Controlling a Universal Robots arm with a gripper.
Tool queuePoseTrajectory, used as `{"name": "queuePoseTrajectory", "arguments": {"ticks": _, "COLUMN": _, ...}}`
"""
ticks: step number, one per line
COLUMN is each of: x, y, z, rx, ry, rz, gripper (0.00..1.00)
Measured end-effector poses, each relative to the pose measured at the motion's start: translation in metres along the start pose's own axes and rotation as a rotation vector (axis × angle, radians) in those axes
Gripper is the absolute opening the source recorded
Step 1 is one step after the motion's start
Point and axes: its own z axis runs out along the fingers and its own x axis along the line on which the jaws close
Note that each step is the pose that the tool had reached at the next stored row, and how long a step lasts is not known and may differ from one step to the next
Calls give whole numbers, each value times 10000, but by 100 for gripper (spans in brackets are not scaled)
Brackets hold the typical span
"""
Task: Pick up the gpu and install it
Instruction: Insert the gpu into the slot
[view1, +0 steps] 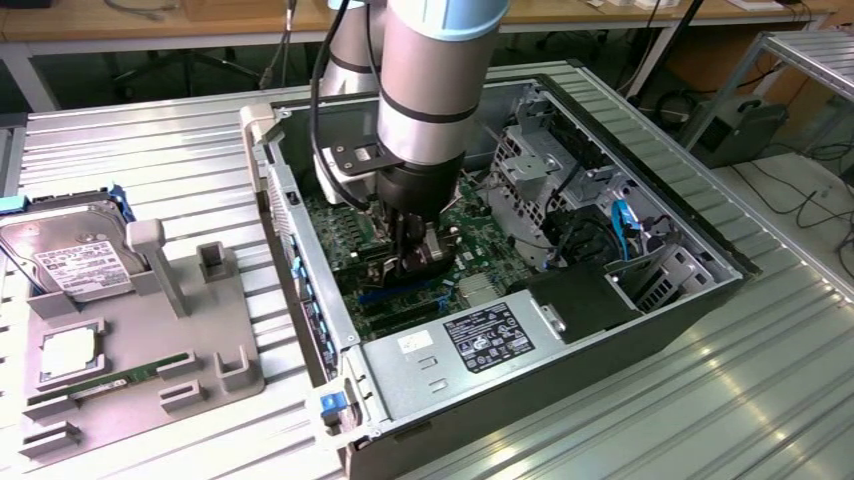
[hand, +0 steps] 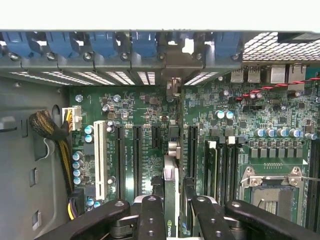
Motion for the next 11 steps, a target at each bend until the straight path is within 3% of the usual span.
{"name": "queuePoseTrajectory", "arguments": {"ticks": 11, "x": 0, "y": 18, "z": 34, "rx": 0, "ry": -1, "rz": 6, "gripper": 26}}
